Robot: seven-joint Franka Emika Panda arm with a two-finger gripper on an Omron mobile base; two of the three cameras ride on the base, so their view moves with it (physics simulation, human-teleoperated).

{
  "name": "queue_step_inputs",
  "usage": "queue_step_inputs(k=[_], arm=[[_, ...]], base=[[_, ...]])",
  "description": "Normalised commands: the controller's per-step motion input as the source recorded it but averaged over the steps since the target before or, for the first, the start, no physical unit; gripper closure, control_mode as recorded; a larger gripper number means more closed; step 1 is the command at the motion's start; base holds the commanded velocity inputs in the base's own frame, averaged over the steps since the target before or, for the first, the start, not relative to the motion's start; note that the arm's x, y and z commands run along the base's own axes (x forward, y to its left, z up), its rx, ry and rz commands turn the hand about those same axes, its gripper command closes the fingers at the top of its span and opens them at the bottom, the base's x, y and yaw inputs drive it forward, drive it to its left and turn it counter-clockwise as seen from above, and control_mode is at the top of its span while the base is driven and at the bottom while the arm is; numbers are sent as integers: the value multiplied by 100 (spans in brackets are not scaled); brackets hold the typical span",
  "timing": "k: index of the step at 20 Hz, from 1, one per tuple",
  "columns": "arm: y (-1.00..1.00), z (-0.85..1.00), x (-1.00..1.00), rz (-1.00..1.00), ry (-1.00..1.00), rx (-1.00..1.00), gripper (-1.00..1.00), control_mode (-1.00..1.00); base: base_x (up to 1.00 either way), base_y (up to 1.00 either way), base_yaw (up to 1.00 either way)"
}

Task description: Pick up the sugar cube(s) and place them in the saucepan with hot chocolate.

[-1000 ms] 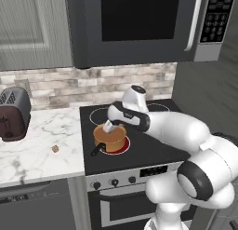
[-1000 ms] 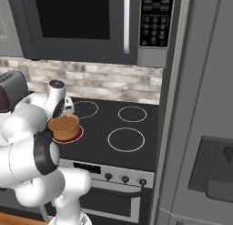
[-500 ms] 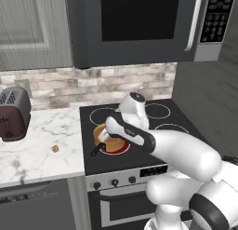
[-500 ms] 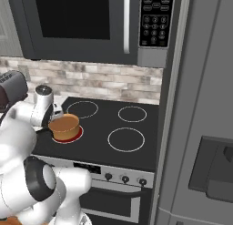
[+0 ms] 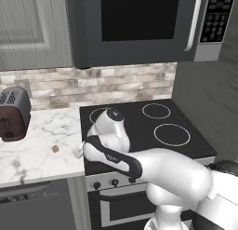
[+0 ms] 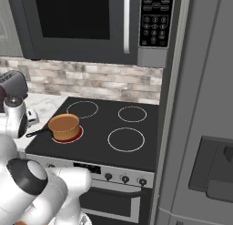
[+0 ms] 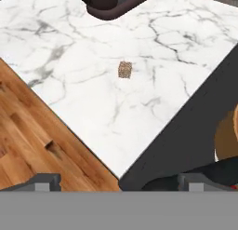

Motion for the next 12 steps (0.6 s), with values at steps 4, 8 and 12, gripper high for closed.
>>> queue_step_inputs(k=[4,8,12], arm=[[95,0,-1,0,0,-3,-100,-100],[67,0,0,-1,0,-5,-100,-100],[35,0,0,-5,0,-3,-100,-100]], base=[[0,0,0],[0,0,0],[0,0,0]])
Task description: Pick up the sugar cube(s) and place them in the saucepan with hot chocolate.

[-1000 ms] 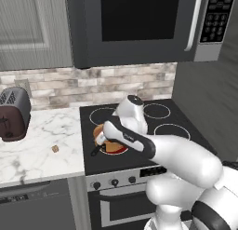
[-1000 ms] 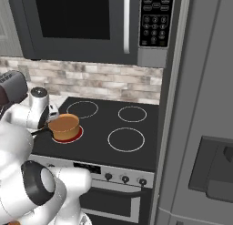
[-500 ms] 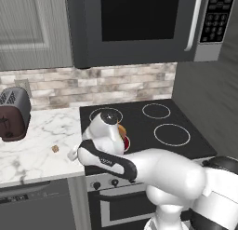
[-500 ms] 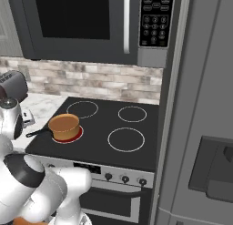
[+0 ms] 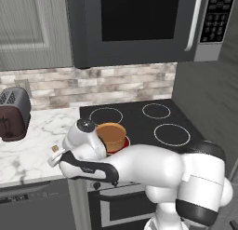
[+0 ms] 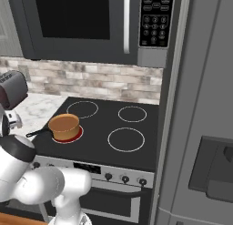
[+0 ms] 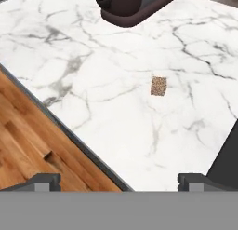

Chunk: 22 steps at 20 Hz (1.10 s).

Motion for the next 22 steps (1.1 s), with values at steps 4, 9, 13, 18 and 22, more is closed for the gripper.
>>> queue_step_inputs(k=[4,9,13,18,22], arm=[[3,1,0,-3,2,-1,-100,-100],[0,1,8,0,11,-8,-100,-100],[4,0,19,0,14,-13,-100,-100],[2,0,19,0,13,-12,-100,-100],[0,0,10,0,1,-4,-100,-100]], base=[[0,0,0],[0,0,0],[0,0,0],[0,0,0],[0,0,0]])
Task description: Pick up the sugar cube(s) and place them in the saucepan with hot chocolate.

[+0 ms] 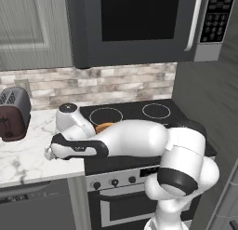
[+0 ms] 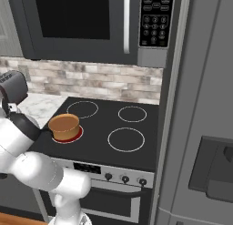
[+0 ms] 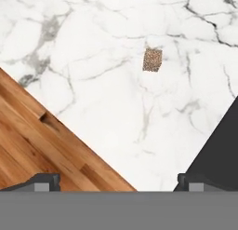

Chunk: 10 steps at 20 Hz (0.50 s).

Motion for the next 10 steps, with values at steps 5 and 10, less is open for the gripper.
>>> queue_step_inputs(k=[5,10], arm=[[0,-4,13,0,0,-1,-100,-100],[0,-7,17,0,0,0,-100,-100]], base=[[0,0,0],[0,0,0]])
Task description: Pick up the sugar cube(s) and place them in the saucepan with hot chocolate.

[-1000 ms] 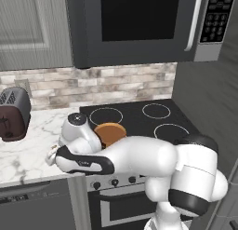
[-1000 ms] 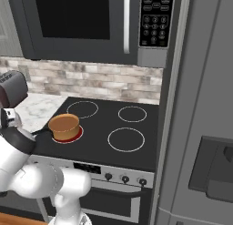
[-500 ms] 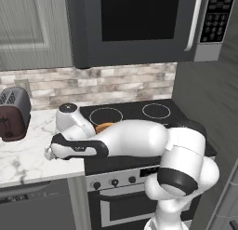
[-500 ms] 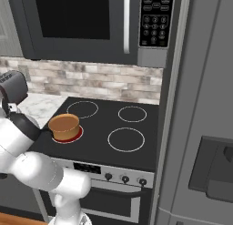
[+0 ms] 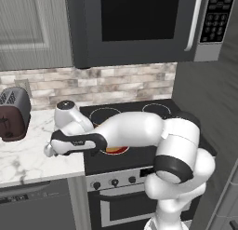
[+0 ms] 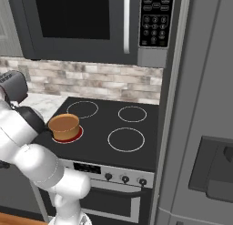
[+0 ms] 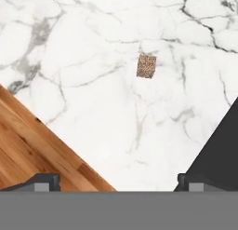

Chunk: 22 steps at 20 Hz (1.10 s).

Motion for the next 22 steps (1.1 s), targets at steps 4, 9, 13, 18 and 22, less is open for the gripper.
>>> queue_step_inputs(k=[4,9,13,18,22], arm=[[0,-15,24,0,0,0,-100,-100],[0,-28,25,0,0,0,-100,-100],[0,-27,21,0,0,0,-100,-100],[19,-4,8,0,0,0,-100,-100],[31,0,18,0,0,0,-100,-100]], base=[[0,0,0],[0,0,0],[0,0,0],[0,0,0],[0,0,0]])
